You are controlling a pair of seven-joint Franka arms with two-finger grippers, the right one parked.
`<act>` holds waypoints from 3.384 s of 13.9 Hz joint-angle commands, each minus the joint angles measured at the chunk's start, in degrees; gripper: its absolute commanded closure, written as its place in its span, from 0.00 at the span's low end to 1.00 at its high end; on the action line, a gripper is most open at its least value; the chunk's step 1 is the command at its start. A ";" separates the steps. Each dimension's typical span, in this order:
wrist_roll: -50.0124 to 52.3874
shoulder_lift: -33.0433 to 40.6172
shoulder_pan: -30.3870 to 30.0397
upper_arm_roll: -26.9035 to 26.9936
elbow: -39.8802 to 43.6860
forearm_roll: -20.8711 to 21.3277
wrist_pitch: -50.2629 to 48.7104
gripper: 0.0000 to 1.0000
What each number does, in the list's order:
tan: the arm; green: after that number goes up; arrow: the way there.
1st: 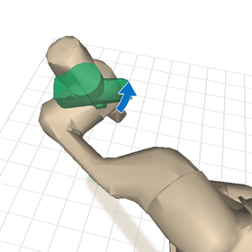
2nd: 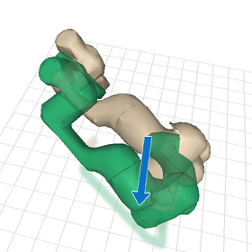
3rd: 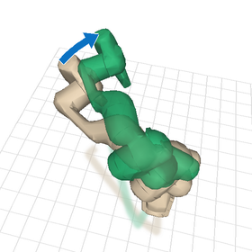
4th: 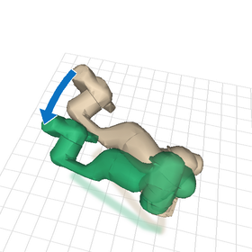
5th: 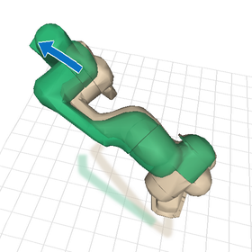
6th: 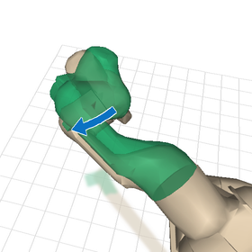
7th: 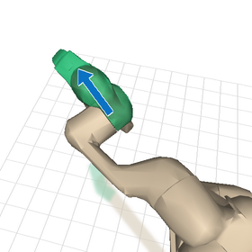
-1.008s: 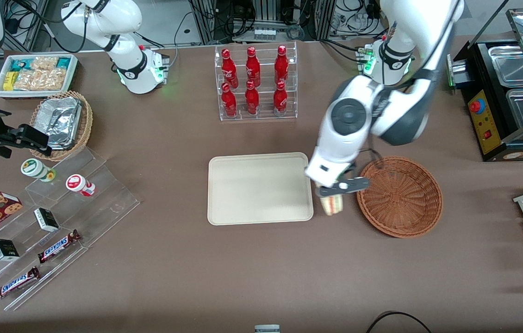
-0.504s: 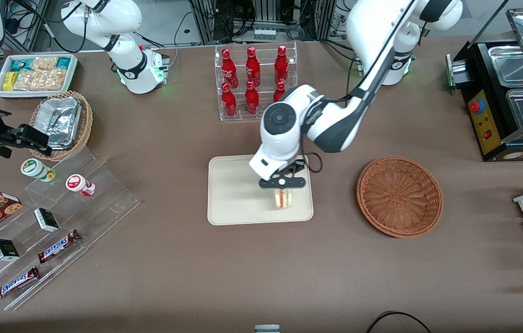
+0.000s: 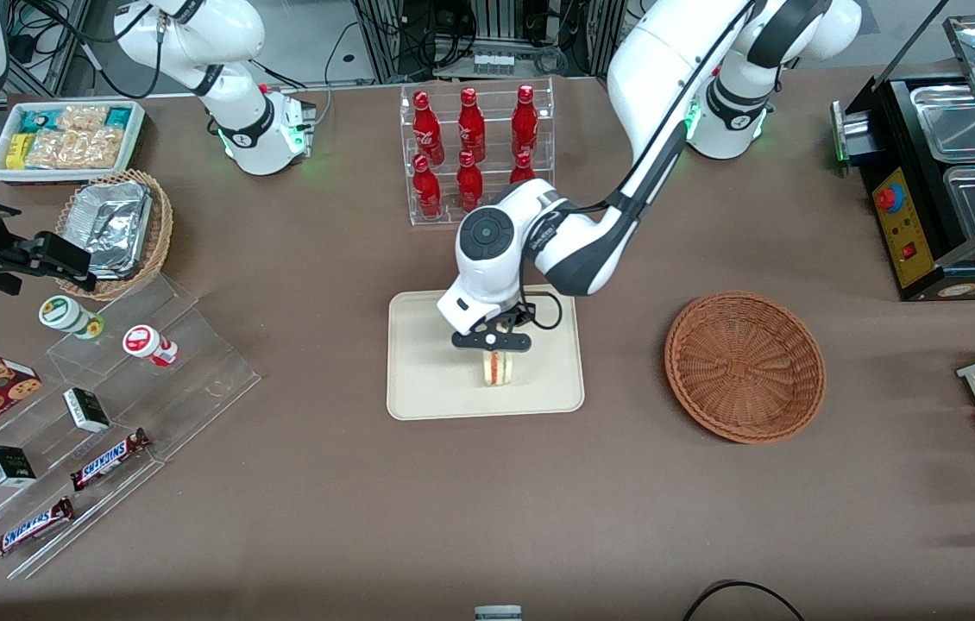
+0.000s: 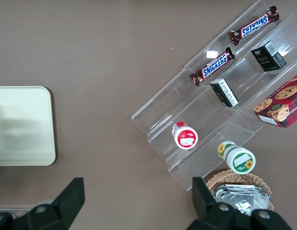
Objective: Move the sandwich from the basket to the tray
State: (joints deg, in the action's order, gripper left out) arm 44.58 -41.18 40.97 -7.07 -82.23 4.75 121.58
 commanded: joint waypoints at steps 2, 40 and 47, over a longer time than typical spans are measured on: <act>1.03 -3.46 2.27 1.01 3.92 0.96 0.15 0.81; -40.26 42.24 -37.45 3.10 -8.83 -4.66 -35.00 0.00; -43.00 42.59 -39.65 5.93 -8.13 -4.93 -35.36 0.00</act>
State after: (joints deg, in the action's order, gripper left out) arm 2.61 0.10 2.20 -0.86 -89.61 0.79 86.83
